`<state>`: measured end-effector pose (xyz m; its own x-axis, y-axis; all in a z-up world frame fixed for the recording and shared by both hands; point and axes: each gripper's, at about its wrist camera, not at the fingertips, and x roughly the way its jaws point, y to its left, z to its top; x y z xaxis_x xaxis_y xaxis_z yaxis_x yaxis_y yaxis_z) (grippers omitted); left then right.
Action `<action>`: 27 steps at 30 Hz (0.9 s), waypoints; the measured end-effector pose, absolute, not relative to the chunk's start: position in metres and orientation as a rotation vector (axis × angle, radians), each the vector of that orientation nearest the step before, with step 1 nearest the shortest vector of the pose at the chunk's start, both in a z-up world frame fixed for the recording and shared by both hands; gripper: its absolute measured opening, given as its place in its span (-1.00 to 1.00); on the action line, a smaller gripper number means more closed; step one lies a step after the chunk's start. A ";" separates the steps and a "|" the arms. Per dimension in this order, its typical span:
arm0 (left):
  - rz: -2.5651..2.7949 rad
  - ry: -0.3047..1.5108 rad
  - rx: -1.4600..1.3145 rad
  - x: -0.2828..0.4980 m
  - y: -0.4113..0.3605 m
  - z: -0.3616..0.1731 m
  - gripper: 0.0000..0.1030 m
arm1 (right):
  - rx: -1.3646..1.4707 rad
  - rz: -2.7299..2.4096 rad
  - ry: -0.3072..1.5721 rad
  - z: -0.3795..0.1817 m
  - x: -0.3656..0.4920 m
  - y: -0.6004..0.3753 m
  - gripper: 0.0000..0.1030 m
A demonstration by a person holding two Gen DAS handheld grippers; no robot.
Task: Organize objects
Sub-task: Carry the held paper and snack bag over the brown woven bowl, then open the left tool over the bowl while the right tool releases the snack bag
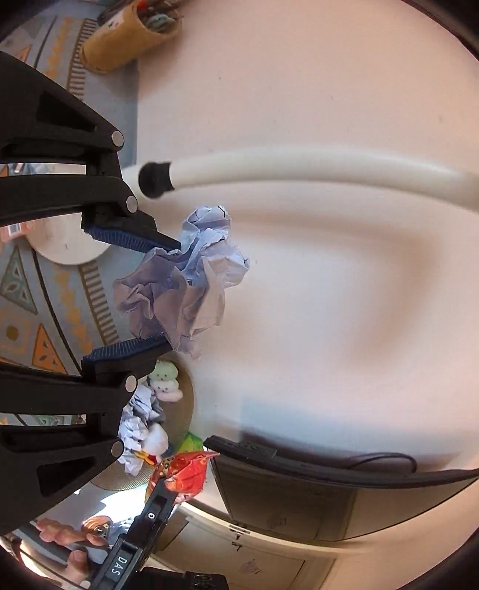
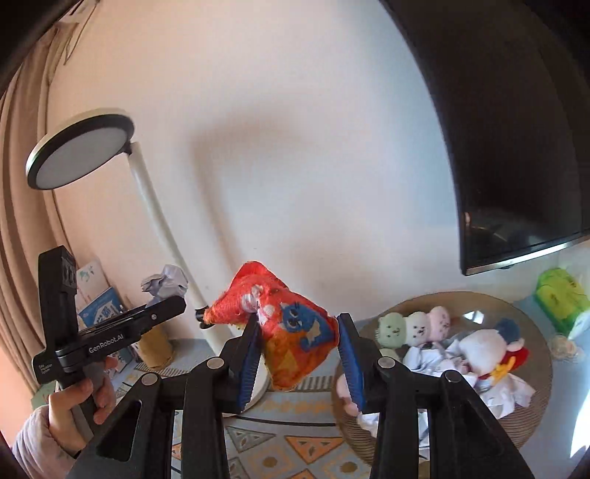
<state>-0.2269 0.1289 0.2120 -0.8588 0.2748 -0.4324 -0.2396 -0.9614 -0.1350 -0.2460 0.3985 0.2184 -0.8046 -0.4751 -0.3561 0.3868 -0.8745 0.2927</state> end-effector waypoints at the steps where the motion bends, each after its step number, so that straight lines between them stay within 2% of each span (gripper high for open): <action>1: 2.768 -0.080 -0.662 -0.234 0.147 0.213 -0.21 | 0.606 -2.633 -0.302 0.217 -0.250 0.411 -0.23; 6: 2.642 -0.003 -0.692 -0.264 0.221 0.208 -0.21 | 0.666 -2.764 -0.286 0.212 -0.272 0.452 -0.23; 11: 2.567 0.047 -0.736 -0.288 0.266 0.180 -0.18 | 0.726 -2.846 -0.258 0.203 -0.283 0.470 -0.23; 13: 2.535 0.062 -0.750 -0.294 0.278 0.171 -0.07 | 0.787 -2.865 -0.245 0.196 -0.291 0.471 -0.21; 14: 2.521 0.085 -0.764 -0.297 0.284 0.166 0.26 | 0.828 -2.875 -0.224 0.192 -0.295 0.467 -0.13; 15: 2.518 0.121 -0.785 -0.301 0.293 0.157 0.75 | 0.853 -2.887 -0.207 0.188 -0.297 0.469 0.06; 16: 2.510 0.151 -0.788 -0.303 0.299 0.151 1.00 | 0.861 -2.901 -0.200 0.186 -0.299 0.470 0.65; 17: 2.504 0.186 -0.785 -0.303 0.303 0.146 0.99 | 0.846 -2.915 -0.204 0.185 -0.298 0.471 0.99; 20: 2.532 0.274 -0.756 -0.299 0.307 0.139 0.99 | 0.813 -2.932 -0.245 0.188 -0.296 0.475 1.00; 23: 2.538 0.246 -0.767 -0.297 0.294 0.146 0.99 | 0.809 -2.935 -0.280 0.193 -0.295 0.474 1.00; 27: 2.576 0.203 -0.757 -0.277 0.255 0.192 0.99 | 0.792 -2.948 -0.274 0.203 -0.288 0.461 1.00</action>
<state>-0.2775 0.2548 0.1922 -0.7504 0.3751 -0.5442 -0.4557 -0.8900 0.0148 -0.2881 0.4610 0.2032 -0.8636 -0.1197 -0.4898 0.0275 -0.9811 0.1913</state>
